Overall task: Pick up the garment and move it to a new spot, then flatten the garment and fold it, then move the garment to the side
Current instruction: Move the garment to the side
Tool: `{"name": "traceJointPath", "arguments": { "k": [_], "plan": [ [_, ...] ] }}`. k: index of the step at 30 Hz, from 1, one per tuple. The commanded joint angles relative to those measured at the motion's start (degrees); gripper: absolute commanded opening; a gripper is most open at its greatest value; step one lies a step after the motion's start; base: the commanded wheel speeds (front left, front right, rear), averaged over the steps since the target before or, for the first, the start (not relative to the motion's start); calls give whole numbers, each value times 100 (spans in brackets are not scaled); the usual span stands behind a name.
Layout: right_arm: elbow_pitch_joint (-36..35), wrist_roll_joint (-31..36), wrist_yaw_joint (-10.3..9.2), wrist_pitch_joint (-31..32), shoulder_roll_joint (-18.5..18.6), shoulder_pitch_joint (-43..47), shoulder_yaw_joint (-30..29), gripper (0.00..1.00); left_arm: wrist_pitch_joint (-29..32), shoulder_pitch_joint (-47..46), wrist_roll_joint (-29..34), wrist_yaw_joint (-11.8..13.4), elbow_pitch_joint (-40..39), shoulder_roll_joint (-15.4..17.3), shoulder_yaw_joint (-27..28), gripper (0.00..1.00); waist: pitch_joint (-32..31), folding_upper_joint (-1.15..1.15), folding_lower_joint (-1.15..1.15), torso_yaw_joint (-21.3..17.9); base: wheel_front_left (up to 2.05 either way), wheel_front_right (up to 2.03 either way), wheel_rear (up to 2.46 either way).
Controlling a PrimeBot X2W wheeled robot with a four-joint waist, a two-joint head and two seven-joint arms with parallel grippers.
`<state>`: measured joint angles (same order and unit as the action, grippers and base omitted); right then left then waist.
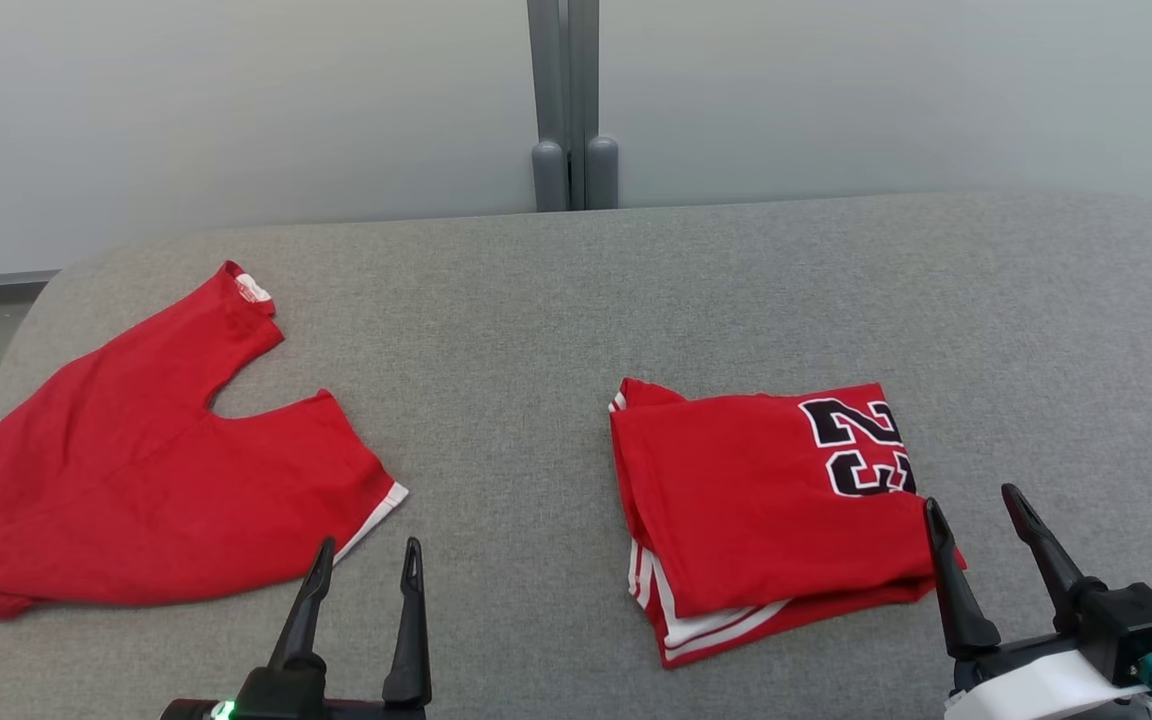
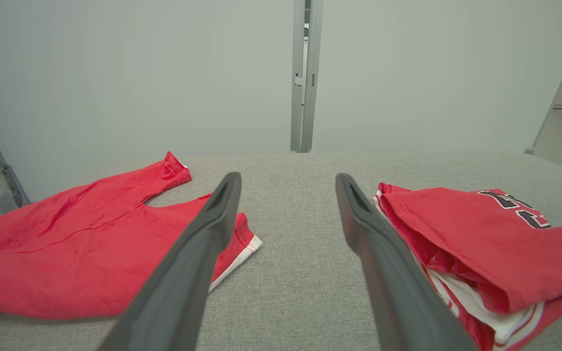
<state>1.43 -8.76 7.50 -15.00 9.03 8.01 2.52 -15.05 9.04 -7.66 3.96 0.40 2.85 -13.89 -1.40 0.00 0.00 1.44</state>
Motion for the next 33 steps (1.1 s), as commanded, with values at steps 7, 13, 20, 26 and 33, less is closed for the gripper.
{"name": "traceJointPath", "arguments": {
  "k": [7,13,20,26,33],
  "plan": [
    [-13,34,-2,-23,11,97,-20,100,-16,29,139,-3,50,8,-65,100,-26,0,0,48,0,0,0],
    [-2,59,-2,-23,-10,121,-17,100,-16,3,189,27,32,8,-93,100,-35,0,0,91,0,0,0],
    [-27,73,-2,-23,9,114,33,100,-16,-26,275,-40,60,8,-137,100,-61,0,0,135,0,0,0],
    [-43,28,-2,-23,83,48,117,100,-16,-51,285,-25,26,8,-172,100,-53,0,0,166,0,0,0],
    [-83,-413,-2,-23,248,-314,58,100,-16,-167,317,-46,-66,8,-202,100,133,0,0,165,0,0,0]
  ]
}}
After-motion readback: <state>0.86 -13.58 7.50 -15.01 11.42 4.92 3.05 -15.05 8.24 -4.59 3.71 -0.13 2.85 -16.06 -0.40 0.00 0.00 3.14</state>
